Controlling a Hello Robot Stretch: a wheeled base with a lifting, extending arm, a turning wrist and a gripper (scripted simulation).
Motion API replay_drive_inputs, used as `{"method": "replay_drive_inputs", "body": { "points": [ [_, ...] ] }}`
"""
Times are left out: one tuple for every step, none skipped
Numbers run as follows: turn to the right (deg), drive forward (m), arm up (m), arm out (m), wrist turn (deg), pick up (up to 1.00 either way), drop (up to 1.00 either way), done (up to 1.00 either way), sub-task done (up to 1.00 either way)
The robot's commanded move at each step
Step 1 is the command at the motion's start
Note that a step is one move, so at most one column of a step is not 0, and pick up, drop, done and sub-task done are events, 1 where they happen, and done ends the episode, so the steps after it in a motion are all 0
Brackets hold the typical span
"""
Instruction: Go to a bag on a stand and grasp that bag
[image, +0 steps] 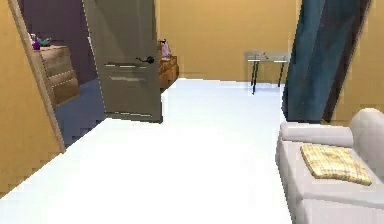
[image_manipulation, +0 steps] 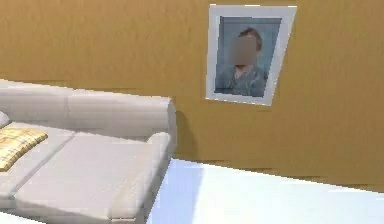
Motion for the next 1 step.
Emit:
{"method": "replay_drive_inputs", "body": {
  "points": [
    [0.0,1.0,0.0,0.0,0.0,0.0,0.0,0.0,0.0]
  ]
}}
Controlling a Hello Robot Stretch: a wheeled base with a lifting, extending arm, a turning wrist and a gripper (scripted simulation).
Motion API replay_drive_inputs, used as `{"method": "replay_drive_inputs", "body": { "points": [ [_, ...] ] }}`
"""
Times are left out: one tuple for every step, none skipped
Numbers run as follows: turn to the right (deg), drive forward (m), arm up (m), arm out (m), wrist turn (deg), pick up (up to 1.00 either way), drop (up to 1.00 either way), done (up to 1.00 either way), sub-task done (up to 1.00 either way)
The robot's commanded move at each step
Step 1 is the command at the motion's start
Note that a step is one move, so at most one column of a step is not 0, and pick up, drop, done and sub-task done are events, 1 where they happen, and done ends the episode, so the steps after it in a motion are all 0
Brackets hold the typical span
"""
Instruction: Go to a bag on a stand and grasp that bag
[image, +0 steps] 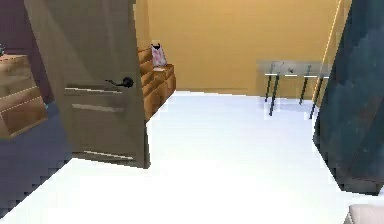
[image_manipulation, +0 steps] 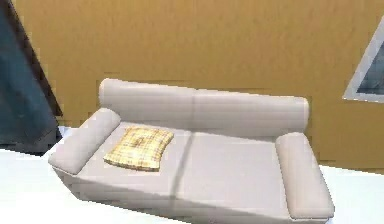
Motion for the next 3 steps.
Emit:
{"method": "replay_drive_inputs", "body": {
  "points": [
    [3.0,0.0,0.0,0.0,0.0,0.0,0.0,0.0,0.0],
    [0.0,1.0,0.0,0.0,0.0,0.0,0.0,0.0,0.0],
    [0.0,0.7,0.0,0.0,0.0,0.0,0.0,0.0,0.0]
  ]
}}
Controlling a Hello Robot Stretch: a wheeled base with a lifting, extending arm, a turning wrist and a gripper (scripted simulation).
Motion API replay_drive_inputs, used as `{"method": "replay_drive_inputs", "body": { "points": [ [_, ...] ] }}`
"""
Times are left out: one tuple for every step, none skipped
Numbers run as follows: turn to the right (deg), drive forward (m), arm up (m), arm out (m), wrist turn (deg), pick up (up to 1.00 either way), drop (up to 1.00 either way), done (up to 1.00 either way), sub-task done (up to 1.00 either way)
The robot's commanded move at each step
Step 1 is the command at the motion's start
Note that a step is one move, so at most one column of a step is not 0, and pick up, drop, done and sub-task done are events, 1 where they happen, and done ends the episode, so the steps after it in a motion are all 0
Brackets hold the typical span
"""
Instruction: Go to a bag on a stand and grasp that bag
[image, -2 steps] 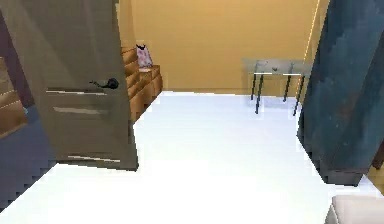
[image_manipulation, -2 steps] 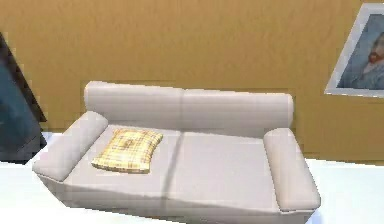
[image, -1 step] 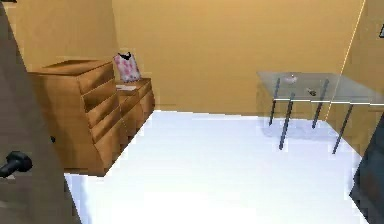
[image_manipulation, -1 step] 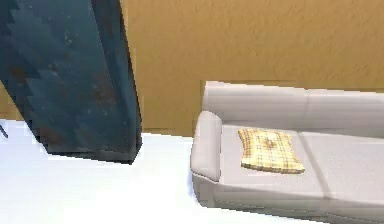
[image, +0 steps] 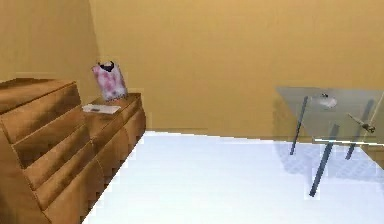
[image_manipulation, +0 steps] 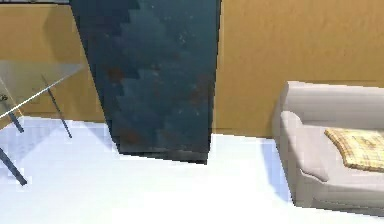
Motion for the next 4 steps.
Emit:
{"method": "replay_drive_inputs", "body": {
  "points": [
    [-21.0,0.0,0.0,0.0,0.0,0.0,0.0,0.0,0.0],
    [0.0,0.35,0.0,0.0,0.0,0.0,0.0,0.0,0.0],
    [45.0,0.0,0.0,0.0,0.0,0.0,0.0,0.0,0.0],
    [9.0,0.0,0.0,0.0,0.0,0.0,0.0,0.0,0.0]
  ]
}}
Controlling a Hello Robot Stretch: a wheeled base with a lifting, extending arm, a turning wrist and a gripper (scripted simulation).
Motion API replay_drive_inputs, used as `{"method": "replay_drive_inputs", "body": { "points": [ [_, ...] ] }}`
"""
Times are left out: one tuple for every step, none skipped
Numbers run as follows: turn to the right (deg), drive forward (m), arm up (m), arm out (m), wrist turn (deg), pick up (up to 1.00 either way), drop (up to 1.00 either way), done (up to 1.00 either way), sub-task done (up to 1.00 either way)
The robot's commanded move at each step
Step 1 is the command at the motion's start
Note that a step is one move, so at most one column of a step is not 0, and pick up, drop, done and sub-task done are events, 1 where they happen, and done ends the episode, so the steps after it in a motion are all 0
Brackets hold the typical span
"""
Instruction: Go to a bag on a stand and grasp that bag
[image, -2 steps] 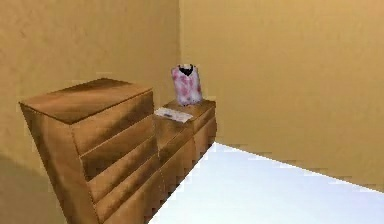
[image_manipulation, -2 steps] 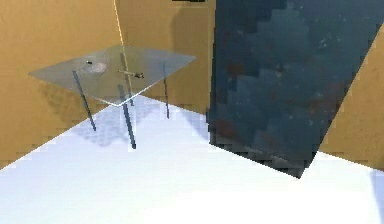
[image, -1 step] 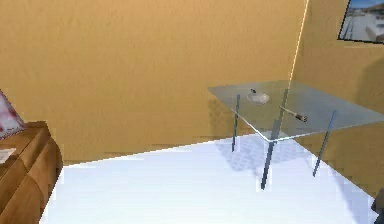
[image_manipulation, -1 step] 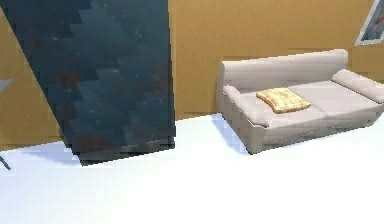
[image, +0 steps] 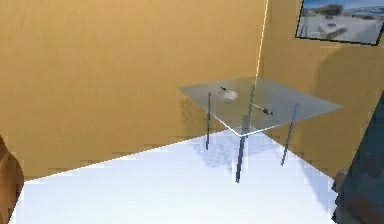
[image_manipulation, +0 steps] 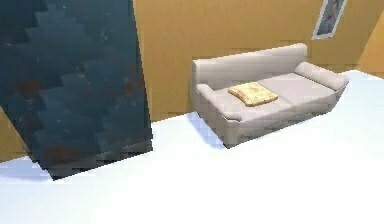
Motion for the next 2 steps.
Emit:
{"method": "replay_drive_inputs", "body": {
  "points": [
    [0.0,0.1,0.0,0.0,0.0,0.0,0.0,0.0,0.0],
    [-33.0,0.0,0.0,0.0,0.0,0.0,0.0,0.0,0.0]
  ]
}}
